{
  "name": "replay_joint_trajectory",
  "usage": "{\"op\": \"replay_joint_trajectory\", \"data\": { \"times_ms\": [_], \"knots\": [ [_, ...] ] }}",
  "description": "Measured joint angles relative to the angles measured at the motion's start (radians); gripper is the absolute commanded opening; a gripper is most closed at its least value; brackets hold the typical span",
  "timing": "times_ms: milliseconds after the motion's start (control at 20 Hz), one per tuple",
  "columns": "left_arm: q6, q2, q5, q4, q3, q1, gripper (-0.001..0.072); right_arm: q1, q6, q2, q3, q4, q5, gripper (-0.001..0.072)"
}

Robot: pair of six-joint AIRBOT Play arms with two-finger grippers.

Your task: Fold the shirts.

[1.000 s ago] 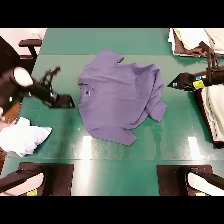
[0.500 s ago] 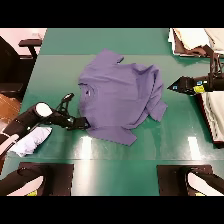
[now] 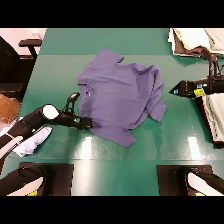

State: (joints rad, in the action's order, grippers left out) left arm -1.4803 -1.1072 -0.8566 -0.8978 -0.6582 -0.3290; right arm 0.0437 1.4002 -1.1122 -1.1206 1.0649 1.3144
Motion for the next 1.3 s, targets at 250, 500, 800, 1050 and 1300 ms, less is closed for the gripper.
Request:
{"op": "replay_joint_trajectory", "data": {
  "times_ms": [250,500,800,1050,1300],
  "knots": [
    [0.007,0.035,-0.057,-0.064,-0.128,0.101,0.0032,-0.078,0.026,-0.01,0.198,0.026,-0.014,0.0508],
    [0.019,0.041,-0.071,-0.085,-0.17,0.126,0.0032,-0.069,-0.009,-0.111,0.361,-0.122,-0.124,0.0432],
    [0.021,0.042,-0.076,-0.089,-0.179,0.131,0.0024,0.074,-0.05,-0.257,0.336,-0.234,-0.211,0.0014],
    [0.022,0.067,-0.111,-0.11,-0.23,0.133,0.0023,0.106,-0.061,-0.261,0.236,-0.242,-0.18,0.0016],
    [0.022,0.159,-0.219,-0.217,-0.549,0.134,0.0024,0.017,-0.072,-0.083,-0.04,-0.249,-0.062,0.0016]
  ]
}}
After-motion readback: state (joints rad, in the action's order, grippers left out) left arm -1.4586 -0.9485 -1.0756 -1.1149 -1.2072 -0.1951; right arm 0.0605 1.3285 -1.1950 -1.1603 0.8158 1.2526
